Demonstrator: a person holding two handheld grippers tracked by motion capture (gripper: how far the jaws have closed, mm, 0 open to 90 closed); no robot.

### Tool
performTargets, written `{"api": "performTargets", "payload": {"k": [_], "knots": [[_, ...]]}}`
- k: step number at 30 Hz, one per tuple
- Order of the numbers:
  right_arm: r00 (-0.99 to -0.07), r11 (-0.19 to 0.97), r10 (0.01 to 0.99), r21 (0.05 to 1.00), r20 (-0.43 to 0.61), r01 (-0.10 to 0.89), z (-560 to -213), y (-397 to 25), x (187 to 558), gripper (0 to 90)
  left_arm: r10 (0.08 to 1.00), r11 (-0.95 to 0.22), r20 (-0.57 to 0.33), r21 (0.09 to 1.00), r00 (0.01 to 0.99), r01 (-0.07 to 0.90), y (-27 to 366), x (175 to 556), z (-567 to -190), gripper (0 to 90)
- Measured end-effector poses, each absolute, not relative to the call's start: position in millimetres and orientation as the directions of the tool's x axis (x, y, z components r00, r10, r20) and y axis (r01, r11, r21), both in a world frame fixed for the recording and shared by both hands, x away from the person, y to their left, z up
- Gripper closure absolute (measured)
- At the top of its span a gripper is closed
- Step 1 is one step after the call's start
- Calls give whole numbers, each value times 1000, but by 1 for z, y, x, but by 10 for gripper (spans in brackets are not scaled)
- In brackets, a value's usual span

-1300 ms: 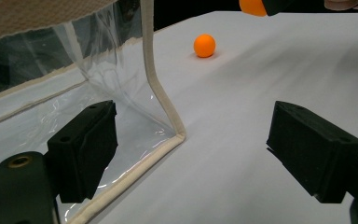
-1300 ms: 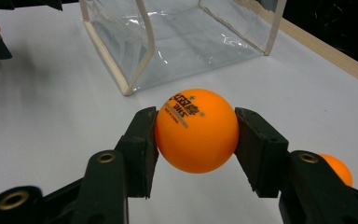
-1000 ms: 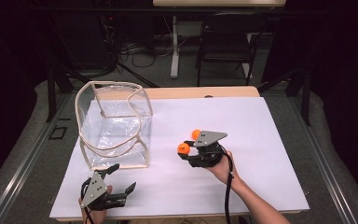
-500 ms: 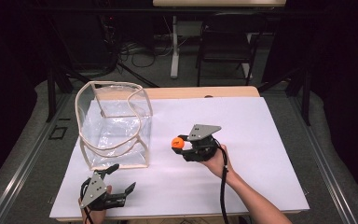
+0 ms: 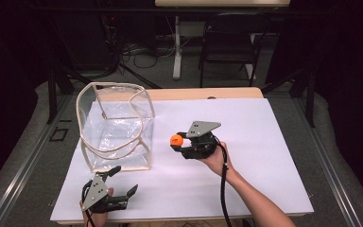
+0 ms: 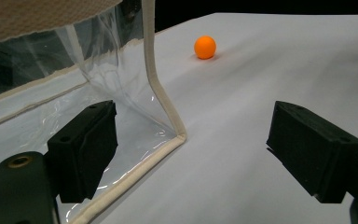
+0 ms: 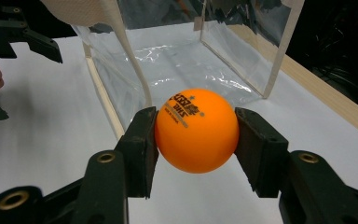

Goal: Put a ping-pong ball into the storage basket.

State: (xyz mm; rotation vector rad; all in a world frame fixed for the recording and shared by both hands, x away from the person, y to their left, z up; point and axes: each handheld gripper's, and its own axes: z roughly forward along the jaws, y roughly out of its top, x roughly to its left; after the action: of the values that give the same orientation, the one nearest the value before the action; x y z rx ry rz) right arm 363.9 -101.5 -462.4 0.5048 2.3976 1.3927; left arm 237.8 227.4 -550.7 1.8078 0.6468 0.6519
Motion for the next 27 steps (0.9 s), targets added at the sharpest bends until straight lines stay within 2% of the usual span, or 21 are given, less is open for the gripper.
{"api": "performTargets", "payload": {"k": [27], "knots": [[-893, 468, 435, 877, -119, 111, -440, -77, 376, 512, 696, -293, 130, 949, 707, 114, 228, 237, -549, 156]]}}
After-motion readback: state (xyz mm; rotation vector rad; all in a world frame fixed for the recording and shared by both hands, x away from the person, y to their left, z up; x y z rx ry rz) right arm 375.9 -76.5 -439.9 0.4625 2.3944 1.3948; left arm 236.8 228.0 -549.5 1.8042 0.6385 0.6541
